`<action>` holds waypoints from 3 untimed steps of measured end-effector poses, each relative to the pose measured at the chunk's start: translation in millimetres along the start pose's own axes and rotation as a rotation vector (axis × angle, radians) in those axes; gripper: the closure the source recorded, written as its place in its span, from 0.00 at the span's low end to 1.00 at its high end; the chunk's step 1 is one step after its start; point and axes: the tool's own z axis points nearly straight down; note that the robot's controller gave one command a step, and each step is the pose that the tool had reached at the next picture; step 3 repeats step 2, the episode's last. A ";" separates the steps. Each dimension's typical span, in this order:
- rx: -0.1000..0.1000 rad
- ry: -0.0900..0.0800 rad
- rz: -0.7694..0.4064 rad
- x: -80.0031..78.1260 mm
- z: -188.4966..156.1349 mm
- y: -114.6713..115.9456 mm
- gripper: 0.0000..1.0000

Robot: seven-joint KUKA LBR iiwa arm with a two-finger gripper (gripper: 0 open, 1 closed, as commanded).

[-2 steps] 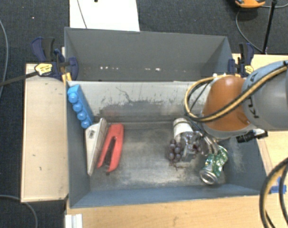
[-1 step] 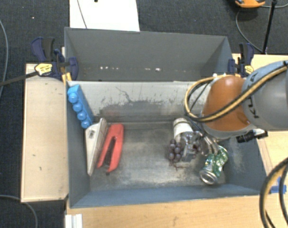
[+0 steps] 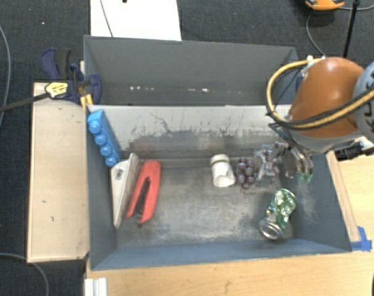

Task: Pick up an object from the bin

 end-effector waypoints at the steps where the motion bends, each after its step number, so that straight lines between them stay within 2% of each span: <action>1: 0.000 0.000 0.000 0.1 0.1 0.0 1.00; 2: 0.000 -0.006 0.073 -1.1 -156.6 -8.0 1.00; 3: 0.000 -0.006 0.073 -1.1 -156.6 -8.0 1.00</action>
Offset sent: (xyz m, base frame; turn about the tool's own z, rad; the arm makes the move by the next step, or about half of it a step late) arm -0.0027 -0.0078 0.1547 0.0751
